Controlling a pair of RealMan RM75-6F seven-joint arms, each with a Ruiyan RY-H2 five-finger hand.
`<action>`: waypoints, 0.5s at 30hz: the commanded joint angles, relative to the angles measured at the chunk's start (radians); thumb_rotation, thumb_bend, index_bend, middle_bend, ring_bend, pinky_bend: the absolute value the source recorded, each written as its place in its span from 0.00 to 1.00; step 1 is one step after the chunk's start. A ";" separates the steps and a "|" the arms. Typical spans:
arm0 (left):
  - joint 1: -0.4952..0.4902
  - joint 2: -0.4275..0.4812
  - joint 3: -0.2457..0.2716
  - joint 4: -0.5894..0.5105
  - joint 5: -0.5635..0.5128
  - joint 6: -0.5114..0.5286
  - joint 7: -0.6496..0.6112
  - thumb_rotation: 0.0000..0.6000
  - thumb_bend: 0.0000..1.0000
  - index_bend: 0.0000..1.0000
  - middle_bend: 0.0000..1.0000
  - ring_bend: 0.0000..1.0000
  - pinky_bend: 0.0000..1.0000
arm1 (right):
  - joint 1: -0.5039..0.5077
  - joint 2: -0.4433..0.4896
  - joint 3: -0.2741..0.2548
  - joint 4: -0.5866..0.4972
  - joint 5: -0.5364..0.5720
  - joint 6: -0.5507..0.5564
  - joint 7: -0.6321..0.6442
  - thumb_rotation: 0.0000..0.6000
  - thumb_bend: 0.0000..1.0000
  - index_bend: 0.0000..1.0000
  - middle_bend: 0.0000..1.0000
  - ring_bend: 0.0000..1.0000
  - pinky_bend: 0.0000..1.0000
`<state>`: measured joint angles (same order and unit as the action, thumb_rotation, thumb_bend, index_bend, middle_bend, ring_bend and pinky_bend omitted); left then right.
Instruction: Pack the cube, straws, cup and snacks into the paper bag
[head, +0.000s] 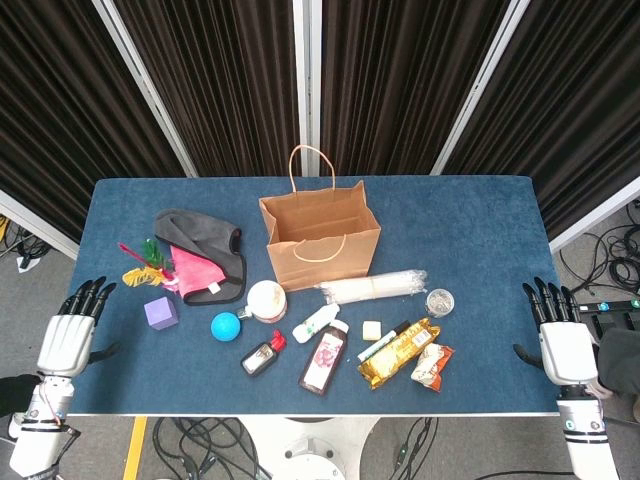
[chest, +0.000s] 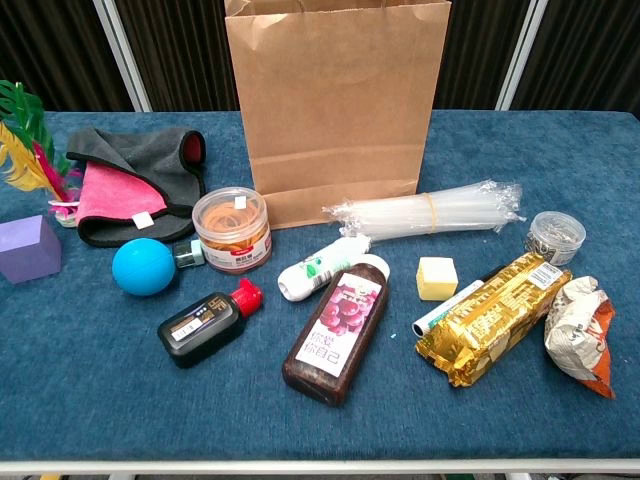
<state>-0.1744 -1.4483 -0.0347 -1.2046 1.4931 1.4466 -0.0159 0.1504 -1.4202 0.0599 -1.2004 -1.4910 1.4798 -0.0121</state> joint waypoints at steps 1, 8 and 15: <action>0.002 -0.004 0.001 0.003 -0.001 -0.002 -0.007 1.00 0.08 0.15 0.16 0.10 0.23 | 0.003 0.003 0.000 -0.005 0.001 -0.013 -0.004 1.00 0.00 0.00 0.00 0.00 0.00; 0.000 -0.002 -0.006 -0.009 -0.003 -0.004 -0.010 1.00 0.08 0.15 0.16 0.10 0.23 | 0.009 0.018 0.009 -0.028 -0.005 -0.013 0.005 1.00 0.00 0.00 0.00 0.00 0.00; -0.012 0.003 -0.014 -0.028 -0.017 -0.034 -0.022 1.00 0.08 0.15 0.16 0.10 0.23 | 0.009 0.037 0.012 -0.060 -0.001 -0.024 0.001 1.00 0.00 0.00 0.00 0.00 0.00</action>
<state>-0.1856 -1.4455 -0.0482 -1.2320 1.4767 1.4133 -0.0375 0.1597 -1.3848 0.0725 -1.2587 -1.4926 1.4580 -0.0108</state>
